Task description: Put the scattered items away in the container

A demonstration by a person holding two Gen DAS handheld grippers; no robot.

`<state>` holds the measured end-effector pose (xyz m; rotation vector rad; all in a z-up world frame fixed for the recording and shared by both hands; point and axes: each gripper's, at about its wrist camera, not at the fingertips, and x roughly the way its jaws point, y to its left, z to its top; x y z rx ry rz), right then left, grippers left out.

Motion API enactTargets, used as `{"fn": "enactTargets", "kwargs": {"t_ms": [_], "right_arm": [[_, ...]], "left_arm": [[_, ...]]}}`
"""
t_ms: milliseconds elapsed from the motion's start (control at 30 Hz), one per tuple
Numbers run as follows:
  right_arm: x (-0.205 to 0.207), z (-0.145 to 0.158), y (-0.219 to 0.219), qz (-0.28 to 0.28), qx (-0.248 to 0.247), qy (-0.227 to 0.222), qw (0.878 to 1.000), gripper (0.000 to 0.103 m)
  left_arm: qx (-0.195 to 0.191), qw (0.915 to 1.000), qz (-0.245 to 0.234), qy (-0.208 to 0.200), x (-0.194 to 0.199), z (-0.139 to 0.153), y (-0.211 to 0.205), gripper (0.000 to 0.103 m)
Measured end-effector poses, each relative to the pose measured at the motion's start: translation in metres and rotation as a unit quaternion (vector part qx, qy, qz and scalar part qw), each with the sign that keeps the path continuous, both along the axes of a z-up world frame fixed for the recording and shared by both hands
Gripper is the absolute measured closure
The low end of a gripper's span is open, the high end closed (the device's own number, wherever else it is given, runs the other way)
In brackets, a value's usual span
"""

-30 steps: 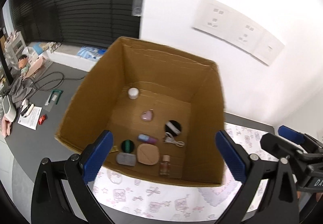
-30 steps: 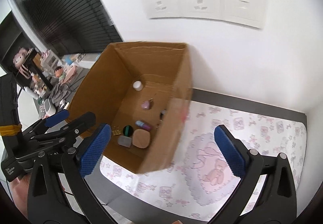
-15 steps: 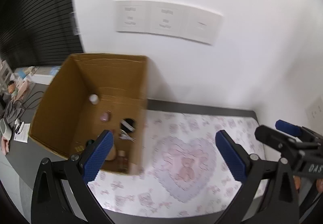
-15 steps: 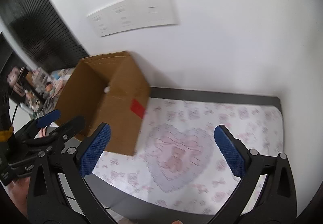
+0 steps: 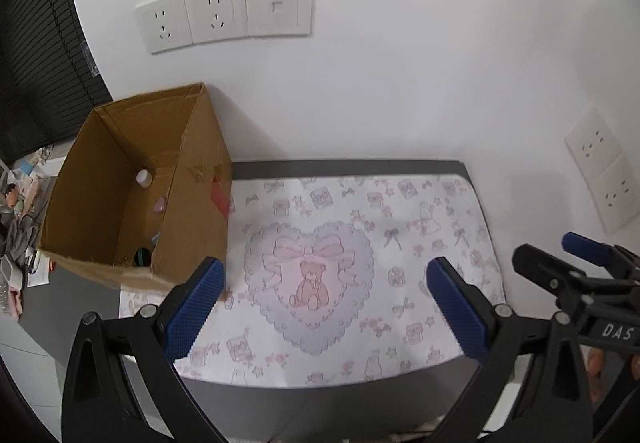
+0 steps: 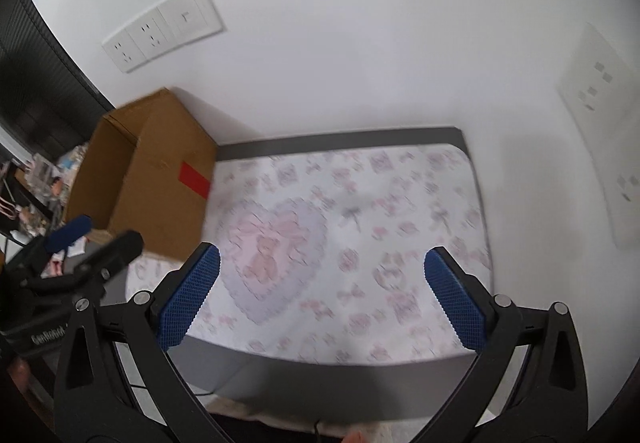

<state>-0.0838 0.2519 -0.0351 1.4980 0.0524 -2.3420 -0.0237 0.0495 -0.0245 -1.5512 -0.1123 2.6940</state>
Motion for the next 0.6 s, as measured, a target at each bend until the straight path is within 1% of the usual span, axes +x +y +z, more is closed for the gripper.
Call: {"fn": "enactTargets", "kwargs": {"t_ms": [133, 233, 333, 400, 467, 533, 600], "right_arm": [[0.028, -0.005, 0.0, 0.006, 0.024, -0.033, 0.999, 0.0], [0.044, -0.002, -0.011, 0.021, 0.025, -0.043, 0.999, 0.0], [0.053, 0.009, -0.027, 0.039, 0.025, -0.038, 0.998, 0.0], [0.056, 0.017, -0.041, 0.048, 0.035, -0.04, 0.997, 0.0], [0.057, 0.023, -0.053, 0.049, 0.047, -0.047, 0.997, 0.0], [0.06, 0.032, -0.063, 0.047, 0.047, -0.056, 0.996, 0.0], [0.065, 0.041, -0.071, 0.046, 0.043, -0.054, 0.997, 0.0]], "left_arm": [[-0.008, 0.9995, -0.023, -0.018, 0.022, -0.003, 0.002, 0.002], [-0.023, 0.9988, -0.022, -0.038, 0.042, -0.004, -0.005, 0.002], [-0.028, 0.9984, 0.0, -0.048, 0.057, 0.003, -0.024, 0.002], [-0.029, 0.9977, 0.02, -0.058, 0.063, 0.009, -0.037, 0.002], [-0.031, 0.9975, 0.033, -0.053, 0.068, 0.017, -0.05, 0.002], [-0.04, 0.9974, 0.04, -0.045, 0.072, 0.027, -0.059, 0.002], [-0.037, 0.9974, 0.05, -0.037, 0.074, 0.039, -0.071, 0.002]]}}
